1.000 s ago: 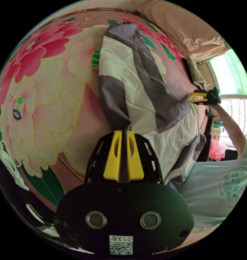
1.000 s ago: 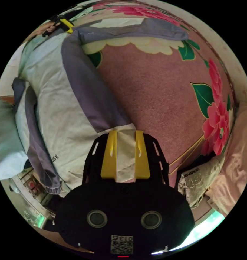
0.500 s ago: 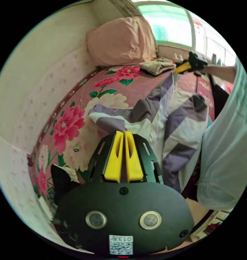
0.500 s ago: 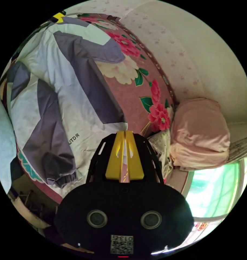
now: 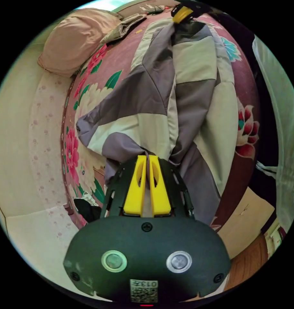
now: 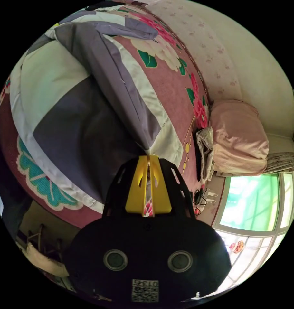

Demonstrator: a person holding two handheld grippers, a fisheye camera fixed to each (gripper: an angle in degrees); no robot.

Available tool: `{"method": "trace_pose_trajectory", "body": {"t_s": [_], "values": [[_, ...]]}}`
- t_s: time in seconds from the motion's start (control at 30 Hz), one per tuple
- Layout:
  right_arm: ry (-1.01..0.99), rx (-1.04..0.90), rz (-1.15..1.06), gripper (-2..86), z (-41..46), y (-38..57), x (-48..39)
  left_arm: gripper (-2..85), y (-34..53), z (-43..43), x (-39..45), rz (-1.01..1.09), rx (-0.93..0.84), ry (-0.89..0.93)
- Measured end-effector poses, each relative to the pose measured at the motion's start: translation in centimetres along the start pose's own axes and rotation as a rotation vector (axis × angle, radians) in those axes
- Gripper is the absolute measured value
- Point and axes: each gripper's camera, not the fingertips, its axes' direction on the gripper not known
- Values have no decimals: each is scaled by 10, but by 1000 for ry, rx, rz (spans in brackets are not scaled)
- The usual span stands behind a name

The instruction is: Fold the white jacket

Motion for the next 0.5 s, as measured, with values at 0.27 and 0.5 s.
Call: {"method": "trace_pose_trajectory", "body": {"t_s": [0.27, 0.5], "values": [[-53, 46, 160, 0, -42, 78, 59, 42, 71, -45, -55, -324, 3, 307], [-429, 277, 405, 8, -40, 10, 117, 104, 82, 42, -134, -851, -48, 462]]}}
